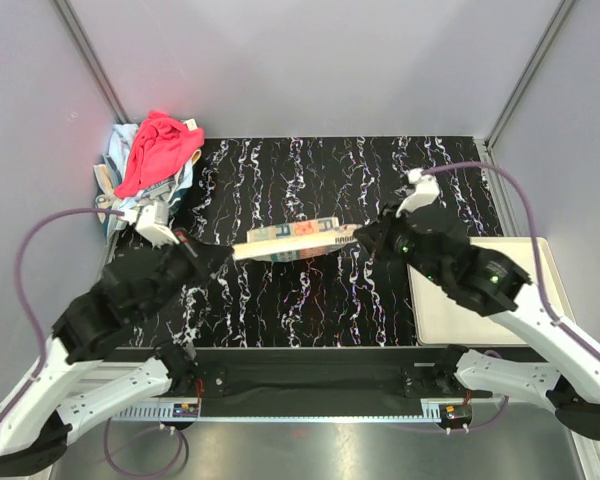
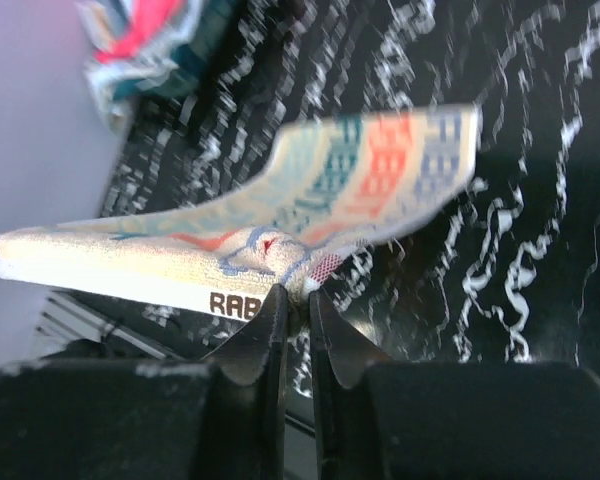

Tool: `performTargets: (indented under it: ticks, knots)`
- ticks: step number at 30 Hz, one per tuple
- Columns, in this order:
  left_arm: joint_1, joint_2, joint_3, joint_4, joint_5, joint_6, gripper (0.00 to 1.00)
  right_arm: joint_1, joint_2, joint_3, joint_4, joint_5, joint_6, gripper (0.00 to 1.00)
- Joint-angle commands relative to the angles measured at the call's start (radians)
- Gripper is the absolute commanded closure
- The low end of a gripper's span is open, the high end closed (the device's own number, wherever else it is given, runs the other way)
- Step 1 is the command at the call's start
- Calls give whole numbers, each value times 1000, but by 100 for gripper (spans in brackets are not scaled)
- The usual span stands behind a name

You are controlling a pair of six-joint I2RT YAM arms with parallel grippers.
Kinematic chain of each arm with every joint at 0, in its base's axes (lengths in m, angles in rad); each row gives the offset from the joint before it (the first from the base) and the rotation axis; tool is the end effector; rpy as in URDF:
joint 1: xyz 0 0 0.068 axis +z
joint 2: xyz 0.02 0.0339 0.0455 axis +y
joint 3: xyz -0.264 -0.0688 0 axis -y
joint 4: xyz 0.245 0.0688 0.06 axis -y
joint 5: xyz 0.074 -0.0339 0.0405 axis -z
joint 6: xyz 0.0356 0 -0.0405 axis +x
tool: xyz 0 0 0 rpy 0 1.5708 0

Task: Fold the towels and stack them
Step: Flatten out the crumpled towel

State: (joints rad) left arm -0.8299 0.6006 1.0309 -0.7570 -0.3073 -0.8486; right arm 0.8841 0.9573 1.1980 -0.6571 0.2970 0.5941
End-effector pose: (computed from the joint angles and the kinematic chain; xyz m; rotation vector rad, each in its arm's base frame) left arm 0.0768 -0.0680 0.3848 -0.2362 1.9596 -0.8438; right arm 0.1288 0.1407 0.4023 -0.0972 2.0271 0.6627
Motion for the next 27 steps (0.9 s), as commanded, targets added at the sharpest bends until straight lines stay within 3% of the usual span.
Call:
performTargets:
  ticks: [1,5,10,17,20,24,27]
  knots:
    - [-5,14,150,45,-15,112,100,9,-12,162,-41,70,-103,100]
    - [-5,63,323,73,25,158,100,9,17,307,-61,51,-137,100]
    - [-5,140,432,137,28,187,100,9,106,489,-73,51,-186,100]
    - [-5,270,540,205,-100,255,100,-13,344,739,-62,139,-316,100]
    - [23,358,564,223,-130,282,100,-111,417,770,-61,-26,-304,100]
    - [327,471,523,316,138,208,100,-330,552,753,0,-185,-258,100]
    - [475,607,469,422,284,155,100,-422,689,756,52,-336,-228,100]
